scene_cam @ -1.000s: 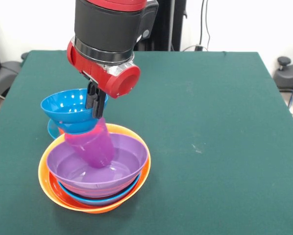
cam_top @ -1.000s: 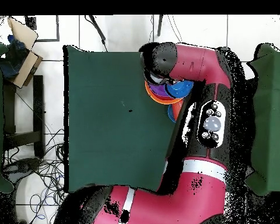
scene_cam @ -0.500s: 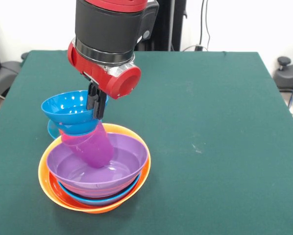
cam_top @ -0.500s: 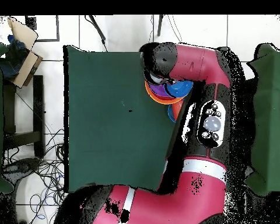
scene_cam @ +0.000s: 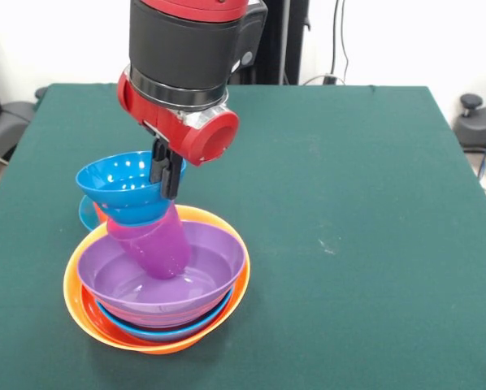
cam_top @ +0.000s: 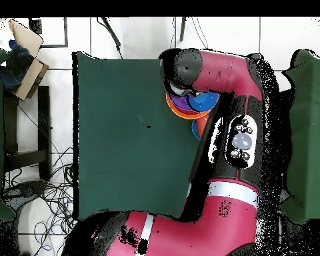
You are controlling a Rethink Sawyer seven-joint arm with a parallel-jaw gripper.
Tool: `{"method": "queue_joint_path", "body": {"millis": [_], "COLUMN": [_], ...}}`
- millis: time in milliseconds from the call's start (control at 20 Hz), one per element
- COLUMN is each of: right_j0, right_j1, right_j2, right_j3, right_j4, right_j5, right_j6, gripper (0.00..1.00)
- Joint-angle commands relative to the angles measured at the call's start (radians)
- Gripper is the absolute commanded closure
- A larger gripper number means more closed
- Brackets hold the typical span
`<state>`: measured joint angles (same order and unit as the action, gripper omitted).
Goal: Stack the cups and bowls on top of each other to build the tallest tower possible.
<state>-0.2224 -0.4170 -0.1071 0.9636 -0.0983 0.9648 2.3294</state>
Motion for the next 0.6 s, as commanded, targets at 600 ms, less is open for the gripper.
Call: {"method": "queue_joint_path", "body": {"millis": [600], "right_j0": [0.059], "right_j1": [0.041], "right_j2": [0.071], "right_j3": [0.133], "right_j4": [0.034], "right_j5": [-0.009], "right_j6": [0.047], "gripper": [1.0]}}
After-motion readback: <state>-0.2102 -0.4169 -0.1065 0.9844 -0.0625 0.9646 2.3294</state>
